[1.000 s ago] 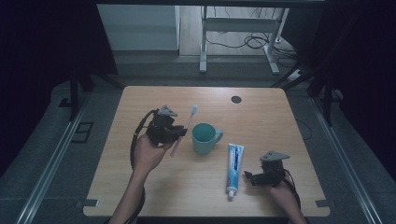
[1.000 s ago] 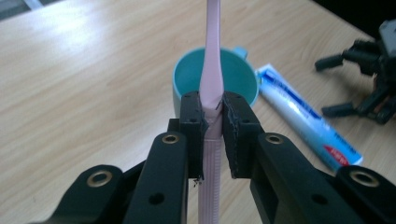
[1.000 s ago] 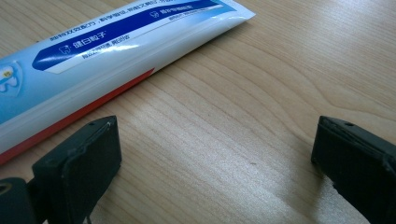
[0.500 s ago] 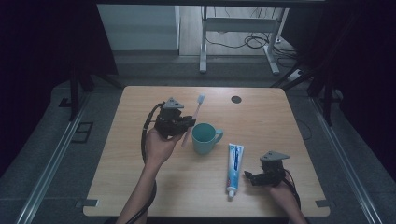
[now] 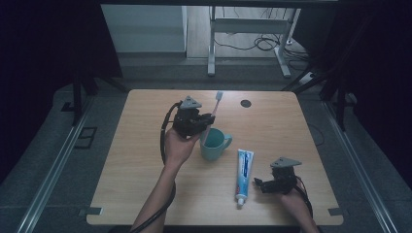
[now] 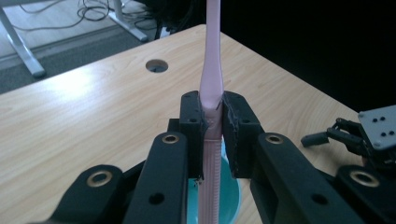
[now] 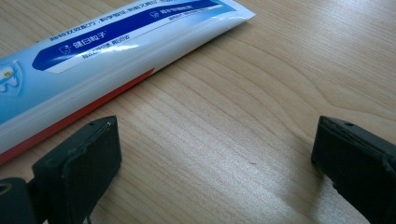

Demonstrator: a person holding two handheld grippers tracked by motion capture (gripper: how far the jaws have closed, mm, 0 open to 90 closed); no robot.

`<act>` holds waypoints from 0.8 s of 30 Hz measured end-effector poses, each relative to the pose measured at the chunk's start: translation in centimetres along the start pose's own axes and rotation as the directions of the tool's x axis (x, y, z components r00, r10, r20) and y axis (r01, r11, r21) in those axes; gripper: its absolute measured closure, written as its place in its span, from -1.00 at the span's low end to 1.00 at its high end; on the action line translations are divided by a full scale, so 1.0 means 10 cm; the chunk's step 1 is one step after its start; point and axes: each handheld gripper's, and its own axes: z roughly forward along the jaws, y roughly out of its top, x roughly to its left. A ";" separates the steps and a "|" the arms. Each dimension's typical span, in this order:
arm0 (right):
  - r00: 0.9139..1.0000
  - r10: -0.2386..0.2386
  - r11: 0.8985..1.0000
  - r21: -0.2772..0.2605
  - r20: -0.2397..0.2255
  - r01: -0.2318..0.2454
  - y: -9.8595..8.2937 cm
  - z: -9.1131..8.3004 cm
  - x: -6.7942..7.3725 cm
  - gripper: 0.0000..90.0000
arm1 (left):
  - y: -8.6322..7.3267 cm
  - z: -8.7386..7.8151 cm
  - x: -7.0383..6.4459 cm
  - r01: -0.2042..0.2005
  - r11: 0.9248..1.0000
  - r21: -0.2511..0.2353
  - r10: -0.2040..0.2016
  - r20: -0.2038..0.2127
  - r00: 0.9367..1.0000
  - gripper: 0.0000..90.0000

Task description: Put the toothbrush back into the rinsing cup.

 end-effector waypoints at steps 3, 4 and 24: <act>1.000 0.000 1.000 0.000 0.000 0.000 0.00 0.00 0.00 -0.97 | 0.00 0.08 -0.01 -0.009 1.000 -0.009 0.009 -0.001 1.000 0.76; 1.000 -0.001 1.000 0.000 0.001 0.001 0.00 0.00 0.00 -0.97 | 0.00 0.11 -0.01 -0.008 1.000 -0.012 0.008 0.001 1.000 0.76; 1.000 0.001 1.000 -0.002 0.000 -0.001 0.00 0.00 0.00 -0.97 | -0.30 0.34 0.06 0.028 0.999 -0.039 -0.029 -0.024 0.999 0.76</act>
